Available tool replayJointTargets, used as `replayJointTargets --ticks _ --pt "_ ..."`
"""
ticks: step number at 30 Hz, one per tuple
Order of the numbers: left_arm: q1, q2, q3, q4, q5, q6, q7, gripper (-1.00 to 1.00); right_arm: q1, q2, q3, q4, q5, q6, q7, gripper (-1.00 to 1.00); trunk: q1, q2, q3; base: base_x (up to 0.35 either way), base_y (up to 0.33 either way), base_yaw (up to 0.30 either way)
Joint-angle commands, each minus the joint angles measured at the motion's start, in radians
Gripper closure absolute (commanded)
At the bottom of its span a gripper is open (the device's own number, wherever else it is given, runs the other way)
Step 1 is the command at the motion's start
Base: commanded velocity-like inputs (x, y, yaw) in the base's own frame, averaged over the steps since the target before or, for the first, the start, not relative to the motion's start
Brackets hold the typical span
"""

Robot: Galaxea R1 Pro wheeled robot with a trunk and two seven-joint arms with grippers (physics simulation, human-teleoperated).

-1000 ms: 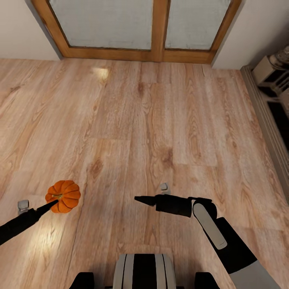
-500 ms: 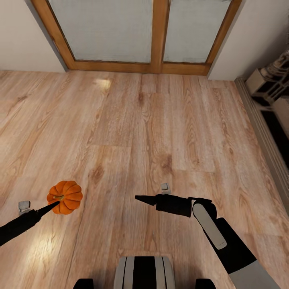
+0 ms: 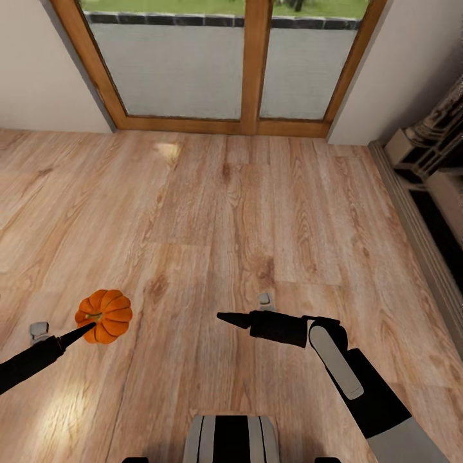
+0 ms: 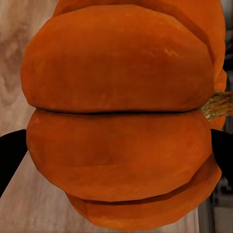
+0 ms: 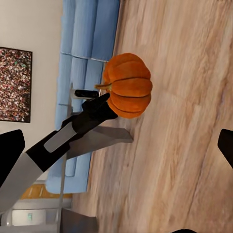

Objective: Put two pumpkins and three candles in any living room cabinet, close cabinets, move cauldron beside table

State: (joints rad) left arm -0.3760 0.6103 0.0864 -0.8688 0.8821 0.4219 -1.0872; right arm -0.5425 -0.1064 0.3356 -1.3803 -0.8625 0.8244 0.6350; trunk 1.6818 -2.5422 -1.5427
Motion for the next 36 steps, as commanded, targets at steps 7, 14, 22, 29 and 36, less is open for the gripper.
replayJointTargets --ticks 7,14,22,29,36 --pt "0.000 0.000 0.000 -0.002 0.005 0.008 0.057 1.00 -0.001 -0.002 0.000 -0.001 0.001 -0.043 -0.078 -1.00 -0.003 0.001 0.027 0.000 0.000 0.000" --pt "0.000 -0.001 -0.005 -0.061 -0.005 0.008 0.242 1.00 -0.001 -0.001 0.003 -0.030 0.003 -0.049 -0.508 -1.00 -0.006 0.003 0.054 0.000 0.000 0.000" --pt "0.000 -0.011 -0.007 -0.115 -0.065 0.008 0.393 1.00 -0.001 0.002 0.008 -0.053 0.003 -0.051 -0.927 -1.00 -0.010 0.005 0.085 0.000 0.000 0.000" --pt "0.000 -0.016 -0.010 -0.141 -0.069 0.008 0.490 1.00 -0.001 0.003 0.017 -0.061 0.006 -0.052 -0.986 -1.00 -0.013 0.007 0.112 0.000 0.000 0.000" --pt "0.003 -0.039 -0.014 -0.195 -0.119 0.008 0.656 1.00 -0.001 0.009 0.017 -0.050 0.109 -0.062 -1.062 -1.00 -0.016 0.008 0.139 0.000 0.000 0.000"
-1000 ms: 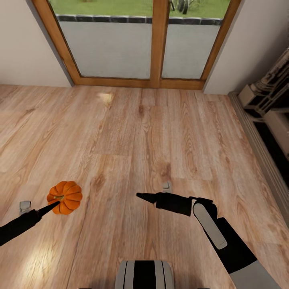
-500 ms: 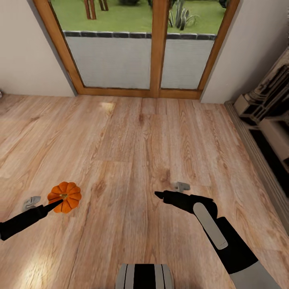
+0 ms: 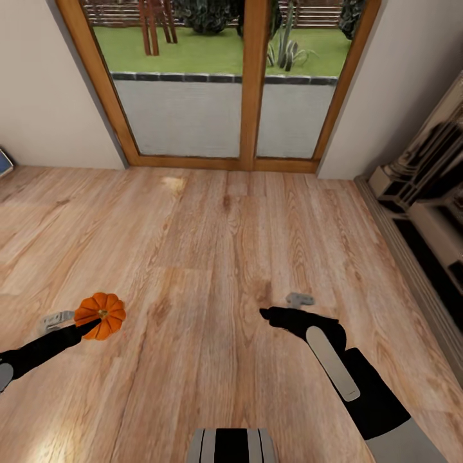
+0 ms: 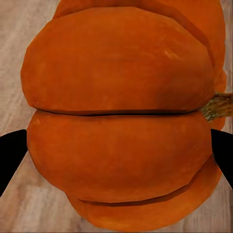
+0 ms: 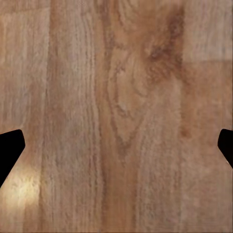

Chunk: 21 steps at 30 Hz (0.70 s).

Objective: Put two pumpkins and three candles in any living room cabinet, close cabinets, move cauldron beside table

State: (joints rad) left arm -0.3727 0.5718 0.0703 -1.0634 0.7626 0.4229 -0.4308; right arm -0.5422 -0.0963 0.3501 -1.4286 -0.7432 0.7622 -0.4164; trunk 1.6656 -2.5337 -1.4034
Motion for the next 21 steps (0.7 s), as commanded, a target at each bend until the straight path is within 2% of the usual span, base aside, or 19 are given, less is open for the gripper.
replayJointTargets --ticks 1,3,6,14,18,21 --pt "0.000 -0.009 0.002 -0.007 -0.016 0.007 0.003 1.00 -0.001 -0.001 0.002 -0.002 -0.005 -0.004 -0.018 -1.00 -0.001 0.000 0.003 0.000 0.000 0.000" --pt "0.000 -0.020 0.003 -0.013 -0.041 0.009 0.005 1.00 -0.001 -0.001 0.003 -0.001 -0.001 -0.012 -0.031 -1.00 -0.001 0.000 0.011 0.000 0.000 0.000" --pt "0.000 -0.025 0.003 -0.017 -0.056 0.009 0.007 1.00 -0.001 0.000 0.003 0.001 0.001 -0.017 -0.040 -1.00 -0.003 0.001 0.023 0.000 0.000 0.000" --pt "0.001 -0.027 0.003 -0.034 -0.061 0.009 0.007 1.00 -0.001 0.001 0.003 0.003 0.001 -0.019 -0.045 -1.00 -0.006 0.003 0.054 0.000 0.000 0.000" --pt "0.001 -0.027 0.003 -0.037 -0.062 0.008 0.007 1.00 -0.001 0.013 0.003 0.003 0.003 -0.019 -0.045 -1.00 -0.008 0.004 0.069 0.000 0.000 0.000" --pt "0.001 -0.027 0.003 -0.039 -0.062 0.009 0.007 1.00 -0.001 0.019 0.003 0.004 0.003 -0.018 -0.045 -1.00 -0.008 0.004 0.069 0.000 0.000 0.006"
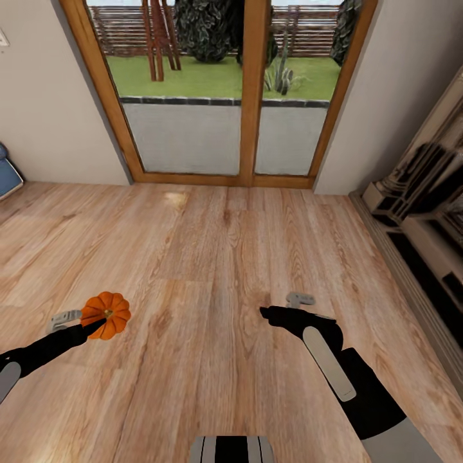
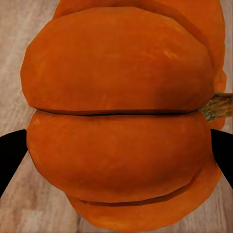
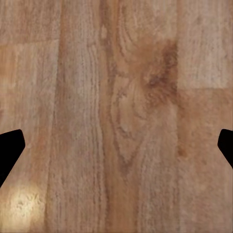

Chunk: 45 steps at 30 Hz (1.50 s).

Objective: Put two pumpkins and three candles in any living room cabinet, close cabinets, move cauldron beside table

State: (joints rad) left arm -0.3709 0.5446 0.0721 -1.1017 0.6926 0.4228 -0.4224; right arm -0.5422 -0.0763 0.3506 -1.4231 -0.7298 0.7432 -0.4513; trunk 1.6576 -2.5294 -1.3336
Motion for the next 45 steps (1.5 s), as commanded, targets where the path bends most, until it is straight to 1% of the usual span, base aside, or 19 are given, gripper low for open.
replayJointTargets --ticks 1,5,8,11,15,18,21,22,23,24,27,28,30,32,40,45 --pt "0.000 0.000 0.001 -0.001 0.008 0.009 -0.001 1.00 -0.001 0.000 0.002 -0.001 -0.010 0.001 -0.010 -1.00 0.000 0.000 -0.001 0.000 0.000 0.082" --pt "0.006 0.000 0.001 -0.005 0.008 0.009 -0.001 1.00 -0.001 0.004 0.003 0.003 -0.011 0.001 -0.010 -1.00 0.000 0.000 -0.001 0.000 0.000 0.217" --pt "0.021 -0.001 0.001 -0.035 0.007 0.010 0.000 1.00 -0.001 0.007 0.004 0.008 -0.011 0.001 -0.010 -1.00 0.000 0.000 -0.001 0.000 -0.023 0.274" --pt "0.032 -0.002 0.001 -0.059 0.007 0.013 0.000 1.00 -0.001 0.008 0.004 0.009 -0.011 0.001 -0.010 -1.00 0.000 0.000 -0.001 0.000 -0.206 0.284" --pt "0.035 -0.002 0.001 -0.064 0.005 0.012 0.002 1.00 -0.001 0.009 0.004 0.009 -0.011 0.001 -0.010 -1.00 0.000 0.000 -0.001 0.000 -0.228 0.286" --pt "0.037 -0.008 0.000 -0.088 -0.029 0.011 0.032 1.00 -0.001 0.009 0.004 0.013 -0.011 0.000 -0.009 -1.00 0.000 0.000 -0.001 0.000 -0.051 0.124" --pt "0.058 -0.036 0.000 -0.143 -0.073 0.018 0.088 1.00 -0.001 0.009 0.004 0.014 -0.011 -0.001 -0.009 -1.00 0.000 0.000 -0.001 0.000 -0.013 0.033" --pt "0.065 -0.046 0.001 -0.168 -0.081 0.020 0.108 1.00 -0.001 0.009 0.004 0.015 -0.011 -0.001 -0.009 -1.00 0.000 0.000 -0.001 0.000 -0.005 0.013" --pt "0.069 -0.050 0.001 -0.179 -0.084 0.021 0.118 1.00 -0.001 0.009 0.004 0.015 -0.011 -0.001 -0.009 -1.00 0.000 0.000 -0.001 0.000 -0.003 0.008" --pt "0.084 -0.059 0.001 -0.213 -0.090 0.023 0.144 1.00 -0.001 0.009 0.004 0.015 -0.010 -0.001 -0.009 -1.00 0.000 0.000 -0.001 0.000 -0.002 0.005" --pt "0.109 -0.066 0.001 -0.282 -0.092 0.033 0.189 1.00 -0.001 0.009 0.004 0.015 -0.010 -0.001 -0.009 -1.00 0.000 0.000 -0.001 0.000 -0.001 0.002" --pt "0.123 -0.067 0.001 -0.316 -0.091 0.049 0.201 1.00 -0.001 0.009 0.004 0.015 -0.010 -0.001 -0.009 -1.00 0.000 0.000 -0.001 0.000 0.000 0.000" --pt "0.141 -0.068 0.000 -0.360 -0.091 0.070 0.208 1.00 -0.001 0.009 0.004 0.015 -0.011 -0.001 -0.009 -1.00 0.000 0.000 -0.001 0.000 0.000 0.000" --pt "0.152 -0.069 0.000 -0.386 -0.091 0.080 0.212 1.00 -0.001 0.009 0.004 0.015 -0.011 -0.001 -0.009 -1.00 0.000 0.000 -0.001 0.000 0.000 0.000" --pt "0.172 -0.068 0.002 -0.423 -0.095 0.086 0.215 1.00 -0.001 0.009 0.004 0.015 -0.011 -0.001 -0.009 -1.00 0.000 0.000 -0.001 0.019 0.000 0.004" --pt "0.176 -0.069 0.004 -0.427 -0.096 0.086 0.215 1.00 -0.001 0.009 0.005 0.015 -0.011 -0.001 -0.009 -1.00 0.000 0.000 -0.001 0.209 -0.034 0.192"
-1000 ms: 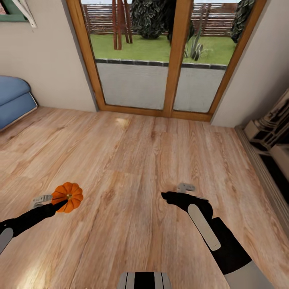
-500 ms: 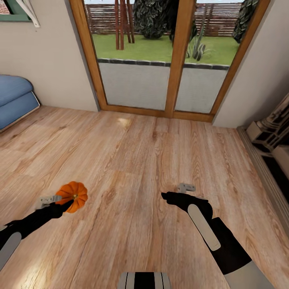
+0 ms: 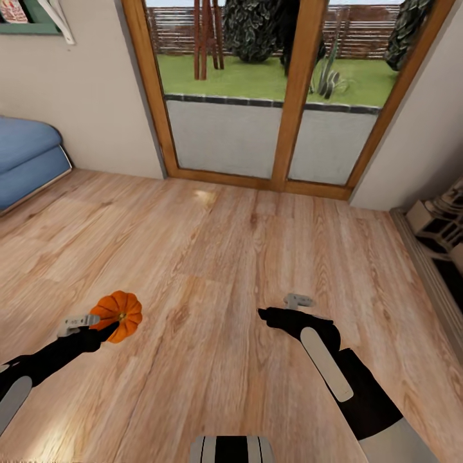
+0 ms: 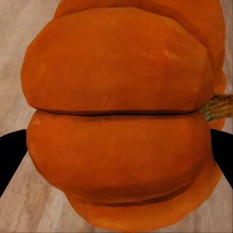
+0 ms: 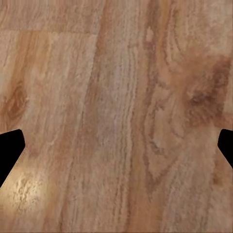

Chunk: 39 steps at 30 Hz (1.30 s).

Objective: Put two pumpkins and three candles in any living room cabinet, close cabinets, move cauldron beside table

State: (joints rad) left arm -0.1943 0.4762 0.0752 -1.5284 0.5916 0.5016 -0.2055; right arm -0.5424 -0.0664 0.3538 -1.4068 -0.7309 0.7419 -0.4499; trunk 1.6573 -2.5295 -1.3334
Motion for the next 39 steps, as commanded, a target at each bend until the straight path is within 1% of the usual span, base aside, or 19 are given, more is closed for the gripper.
replayJointTargets --ticks 1,4,9,12,14,16,19,28,39 --pt "0.000 0.000 0.001 -0.001 0.006 0.008 -0.002 1.00 -0.001 -0.001 0.005 -0.001 -0.010 0.001 -0.010 -1.00 0.000 0.000 0.000 0.081 -0.041 0.265" --pt "0.000 -0.001 0.001 -0.002 0.006 0.008 -0.002 1.00 -0.001 -0.001 0.021 0.000 -0.008 0.001 -0.010 -1.00 0.000 0.000 0.001 0.035 -0.018 0.268" --pt "0.001 -0.001 0.002 -0.002 0.007 0.008 -0.002 1.00 -0.001 -0.001 0.029 0.000 -0.007 0.001 -0.010 -1.00 -0.002 0.001 0.025 0.007 -0.003 0.235" --pt "0.001 -0.001 0.002 -0.003 0.007 0.009 -0.001 1.00 -0.001 -0.001 0.030 0.000 -0.007 -0.002 -0.010 -1.00 -0.004 0.002 0.037 0.001 0.000 0.063" --pt "0.000 -0.001 0.003 -0.003 0.006 0.025 0.001 1.00 -0.001 -0.001 0.030 0.000 -0.009 -0.016 -0.010 -1.00 -0.004 0.002 0.046 0.000 0.000 0.017" --pt "0.000 -0.001 0.004 -0.003 0.005 0.061 0.001 1.00 -0.001 -0.001 0.032 0.000 -0.010 -0.023 -0.010 -1.00 -0.005 0.003 0.056 0.000 0.000 0.005" --pt "0.000 -0.001 0.003 -0.003 0.006 0.080 0.001 1.00 -0.001 -0.001 0.045 0.001 -0.009 -0.026 -0.010 -1.00 -0.007 0.003 0.072 0.000 0.000 0.002" --pt "0.000 -0.001 0.003 -0.002 0.007 0.087 0.001 1.00 -0.001 -0.001 0.055 0.020 -0.007 -0.028 -0.010 -1.00 -0.011 0.005 0.121 0.000 0.000 0.000" --pt "0.000 -0.001 0.003 -0.002 0.008 0.087 0.001 1.00 -0.001 -0.001 0.056 0.023 -0.008 -0.029 -0.010 -1.00 -0.016 0.008 0.181 0.000 0.000 0.000"
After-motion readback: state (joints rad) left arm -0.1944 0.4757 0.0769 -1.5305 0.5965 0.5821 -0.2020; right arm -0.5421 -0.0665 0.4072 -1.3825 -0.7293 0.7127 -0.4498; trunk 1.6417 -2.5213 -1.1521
